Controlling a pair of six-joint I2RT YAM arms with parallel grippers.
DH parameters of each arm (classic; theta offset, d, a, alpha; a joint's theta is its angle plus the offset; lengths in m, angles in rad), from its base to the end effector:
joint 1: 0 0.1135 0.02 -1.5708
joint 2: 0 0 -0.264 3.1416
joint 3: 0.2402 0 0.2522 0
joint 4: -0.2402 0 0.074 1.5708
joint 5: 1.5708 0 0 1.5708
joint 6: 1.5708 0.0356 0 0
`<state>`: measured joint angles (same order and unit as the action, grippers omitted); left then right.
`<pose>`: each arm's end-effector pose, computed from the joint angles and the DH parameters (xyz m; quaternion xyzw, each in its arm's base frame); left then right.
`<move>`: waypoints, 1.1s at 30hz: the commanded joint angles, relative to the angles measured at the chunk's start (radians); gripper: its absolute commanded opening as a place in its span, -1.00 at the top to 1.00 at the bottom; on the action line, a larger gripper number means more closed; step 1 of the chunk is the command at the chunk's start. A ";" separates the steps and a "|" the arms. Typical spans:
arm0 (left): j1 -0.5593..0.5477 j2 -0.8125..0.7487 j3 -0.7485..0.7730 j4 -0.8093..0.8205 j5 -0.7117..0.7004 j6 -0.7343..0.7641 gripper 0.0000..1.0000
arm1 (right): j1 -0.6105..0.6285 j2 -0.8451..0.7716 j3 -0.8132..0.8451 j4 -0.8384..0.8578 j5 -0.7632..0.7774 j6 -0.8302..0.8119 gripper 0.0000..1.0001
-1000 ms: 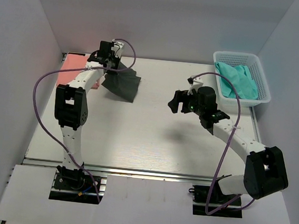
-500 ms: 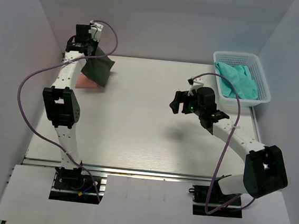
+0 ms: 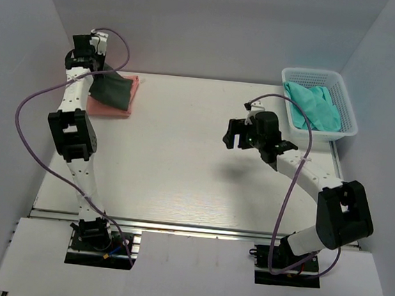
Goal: Fold and stack the t-shirts
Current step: Put the neatly folded tshirt into the corner of the board with the left arm
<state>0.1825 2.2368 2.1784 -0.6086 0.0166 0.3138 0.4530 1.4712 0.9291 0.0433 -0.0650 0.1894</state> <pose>0.5088 0.0933 0.2989 0.0626 0.8974 0.1000 0.4251 0.2964 0.1468 0.2488 -0.1294 0.8497 0.1877 0.4755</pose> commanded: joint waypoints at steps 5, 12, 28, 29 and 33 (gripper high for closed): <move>0.038 0.118 0.127 0.029 -0.158 -0.054 -1.00 | 0.001 0.029 0.074 -0.019 0.013 -0.022 -0.81; 0.048 0.081 0.150 0.047 -0.164 -0.126 -1.00 | 0.003 0.046 0.100 -0.017 0.005 -0.007 -0.81; 0.048 0.026 0.000 0.052 0.265 -0.278 -0.80 | -0.002 -0.008 0.045 -0.013 -0.025 -0.001 -0.81; 0.048 0.012 -0.037 0.076 0.293 -0.301 -0.83 | 0.000 -0.008 0.045 -0.013 -0.029 -0.002 -0.81; 0.048 -0.023 -0.198 0.176 0.353 -0.340 -1.00 | -0.002 0.009 0.050 -0.022 -0.042 -0.004 -0.81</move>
<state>0.2291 2.2776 2.0418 -0.4747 0.2462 0.0158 0.4526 1.4963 0.9833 0.0101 -0.0891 0.1829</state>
